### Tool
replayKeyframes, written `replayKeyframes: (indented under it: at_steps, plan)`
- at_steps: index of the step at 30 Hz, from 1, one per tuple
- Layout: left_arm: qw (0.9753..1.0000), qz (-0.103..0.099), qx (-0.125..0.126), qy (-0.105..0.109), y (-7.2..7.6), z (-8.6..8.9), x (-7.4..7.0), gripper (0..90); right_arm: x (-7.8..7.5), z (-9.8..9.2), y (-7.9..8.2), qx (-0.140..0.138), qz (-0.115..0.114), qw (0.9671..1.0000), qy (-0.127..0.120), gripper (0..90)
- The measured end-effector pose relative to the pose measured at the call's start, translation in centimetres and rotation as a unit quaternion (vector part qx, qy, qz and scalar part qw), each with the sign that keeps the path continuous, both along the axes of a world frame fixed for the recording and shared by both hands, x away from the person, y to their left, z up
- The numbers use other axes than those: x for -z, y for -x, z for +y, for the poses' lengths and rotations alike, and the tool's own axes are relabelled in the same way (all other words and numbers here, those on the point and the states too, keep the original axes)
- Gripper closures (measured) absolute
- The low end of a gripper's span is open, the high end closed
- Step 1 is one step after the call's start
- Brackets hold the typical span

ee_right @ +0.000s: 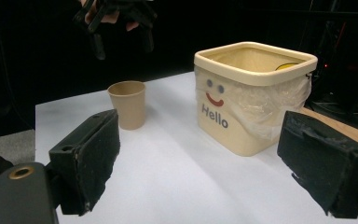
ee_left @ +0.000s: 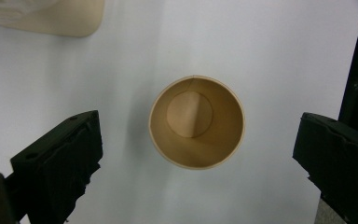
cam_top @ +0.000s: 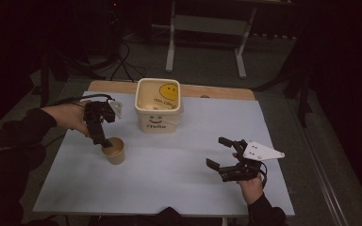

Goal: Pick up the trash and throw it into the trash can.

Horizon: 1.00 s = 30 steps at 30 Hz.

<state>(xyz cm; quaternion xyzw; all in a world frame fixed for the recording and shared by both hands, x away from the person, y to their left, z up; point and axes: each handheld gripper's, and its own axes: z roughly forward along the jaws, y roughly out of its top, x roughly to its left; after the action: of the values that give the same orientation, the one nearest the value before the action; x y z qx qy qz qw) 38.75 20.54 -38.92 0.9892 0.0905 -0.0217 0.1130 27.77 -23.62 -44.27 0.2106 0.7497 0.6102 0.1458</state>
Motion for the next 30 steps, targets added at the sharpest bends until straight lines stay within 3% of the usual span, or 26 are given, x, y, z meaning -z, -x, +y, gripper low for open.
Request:
replayKeyframes:
  at_steps: [3,13,19,30]
  plan:
    - [0.9999,0.005,0.000,0.010,0.1,0.1,0.7,1.8,0.0,0.0,0.0,-0.001,0.000,1.0000,0.001,12.7]
    - [0.9999,0.011,0.002,-0.005,0.7,0.1,2.9,1.6,0.0,0.0,0.0,0.001,0.001,1.0000,0.001,12.7]
    - [0.9998,0.020,-0.001,-0.004,0.7,0.2,4.2,1.6,0.0,0.0,0.0,0.001,0.001,1.0000,0.001,12.7]
    - [0.9998,0.017,0.009,-0.006,0.6,0.2,6.1,1.8,0.1,0.0,0.0,0.001,0.003,1.0000,0.004,12.7]
